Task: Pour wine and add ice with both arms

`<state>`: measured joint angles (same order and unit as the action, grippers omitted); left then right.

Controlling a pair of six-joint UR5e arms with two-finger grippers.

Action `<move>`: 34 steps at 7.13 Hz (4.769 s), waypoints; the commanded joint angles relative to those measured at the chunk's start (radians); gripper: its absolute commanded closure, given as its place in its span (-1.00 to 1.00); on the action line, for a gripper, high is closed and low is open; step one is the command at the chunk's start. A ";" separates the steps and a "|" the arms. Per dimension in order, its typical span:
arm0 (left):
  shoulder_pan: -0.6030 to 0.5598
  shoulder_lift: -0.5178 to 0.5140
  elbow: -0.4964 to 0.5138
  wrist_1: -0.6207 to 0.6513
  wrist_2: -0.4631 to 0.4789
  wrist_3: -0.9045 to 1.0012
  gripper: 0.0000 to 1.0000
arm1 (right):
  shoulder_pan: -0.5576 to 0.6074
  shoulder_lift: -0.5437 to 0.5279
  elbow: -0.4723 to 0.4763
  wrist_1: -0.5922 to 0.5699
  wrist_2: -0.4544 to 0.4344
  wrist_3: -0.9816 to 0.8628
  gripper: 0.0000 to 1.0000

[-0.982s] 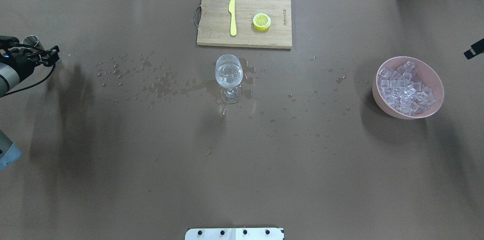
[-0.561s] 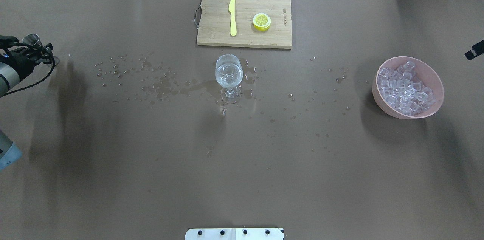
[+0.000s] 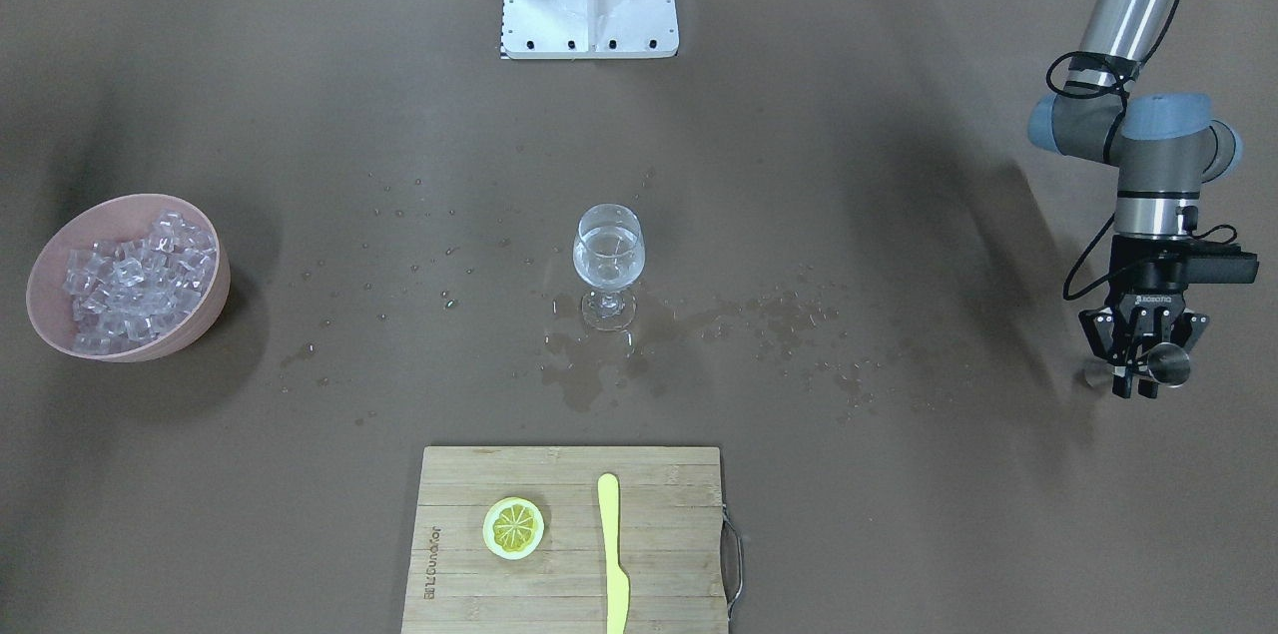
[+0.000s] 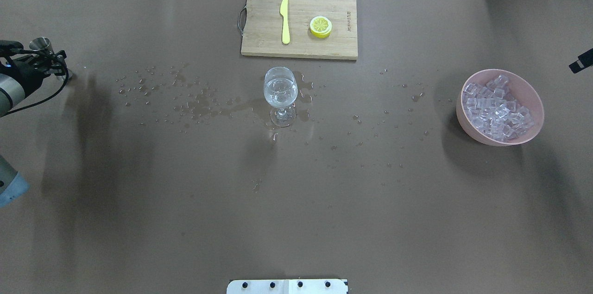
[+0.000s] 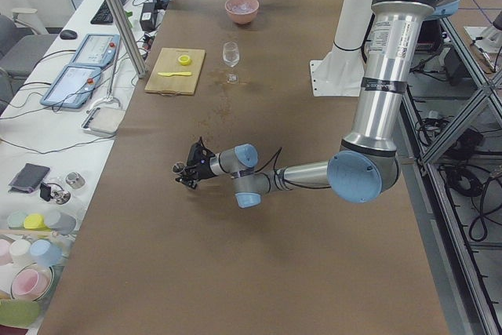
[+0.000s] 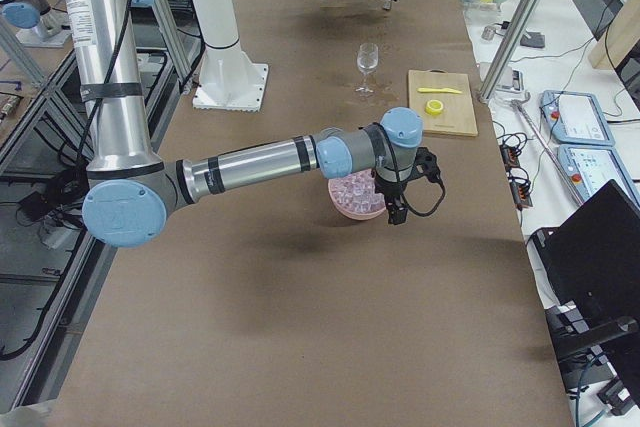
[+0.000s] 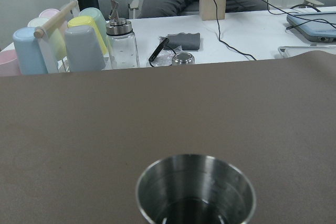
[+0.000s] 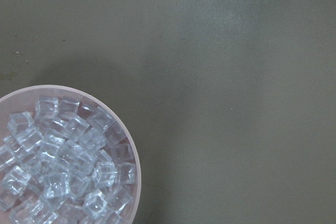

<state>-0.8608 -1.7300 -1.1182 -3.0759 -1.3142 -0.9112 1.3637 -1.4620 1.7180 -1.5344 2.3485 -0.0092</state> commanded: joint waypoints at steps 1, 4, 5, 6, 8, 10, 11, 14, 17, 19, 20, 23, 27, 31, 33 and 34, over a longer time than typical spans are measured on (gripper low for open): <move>-0.001 0.000 -0.098 -0.004 -0.002 0.058 1.00 | 0.000 0.002 0.000 0.000 0.000 0.000 -1.00; 0.000 -0.010 -0.201 -0.003 -0.013 0.060 1.00 | 0.000 0.002 0.000 -0.001 0.006 0.002 -1.00; 0.000 -0.011 -0.242 -0.001 -0.019 0.060 1.00 | -0.002 0.002 -0.004 -0.001 0.012 0.002 -1.00; 0.011 -0.031 -0.258 -0.003 -0.013 0.063 1.00 | -0.002 0.002 -0.009 -0.001 0.012 0.002 -1.00; 0.108 -0.115 -0.279 -0.001 -0.005 0.313 1.00 | -0.002 0.002 -0.020 -0.003 0.014 0.002 -1.00; 0.184 -0.141 -0.328 0.018 0.018 0.354 1.00 | -0.002 -0.008 -0.021 -0.003 0.032 0.000 -1.00; 0.266 -0.172 -0.341 0.026 0.156 0.380 1.00 | -0.002 -0.006 -0.020 -0.003 0.032 0.002 -1.00; 0.420 -0.261 -0.481 0.371 0.349 0.490 1.00 | -0.002 -0.008 -0.023 -0.003 0.037 0.002 -1.00; 0.443 -0.362 -0.488 0.529 0.412 0.695 1.00 | -0.002 -0.008 -0.023 -0.003 0.052 0.002 -1.00; 0.444 -0.408 -0.503 0.615 0.418 0.771 1.00 | -0.002 -0.008 -0.024 -0.003 0.058 0.002 -1.00; 0.444 -0.416 -0.529 0.644 0.424 0.861 1.00 | -0.002 -0.006 -0.024 -0.003 0.063 0.002 -1.00; 0.447 -0.459 -0.558 0.799 0.428 0.931 1.00 | -0.002 0.002 -0.024 -0.001 0.061 0.002 -1.00; 0.451 -0.476 -0.586 0.945 0.461 1.058 1.00 | -0.002 0.003 -0.028 -0.001 0.061 0.000 -1.00; 0.470 -0.482 -0.646 1.100 0.461 1.218 1.00 | -0.002 0.003 -0.032 -0.001 0.061 0.000 -1.00; 0.471 -0.482 -0.658 1.112 0.461 1.326 1.00 | -0.002 0.003 -0.034 -0.001 0.061 0.000 -1.00; 0.471 -0.482 -0.660 1.112 0.461 1.339 1.00 | -0.002 0.003 -0.034 -0.001 0.061 0.000 -1.00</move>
<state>-0.3902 -2.2114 -1.7732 -1.9694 -0.8529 0.3928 1.3622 -1.4588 1.6846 -1.5355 2.4099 -0.0092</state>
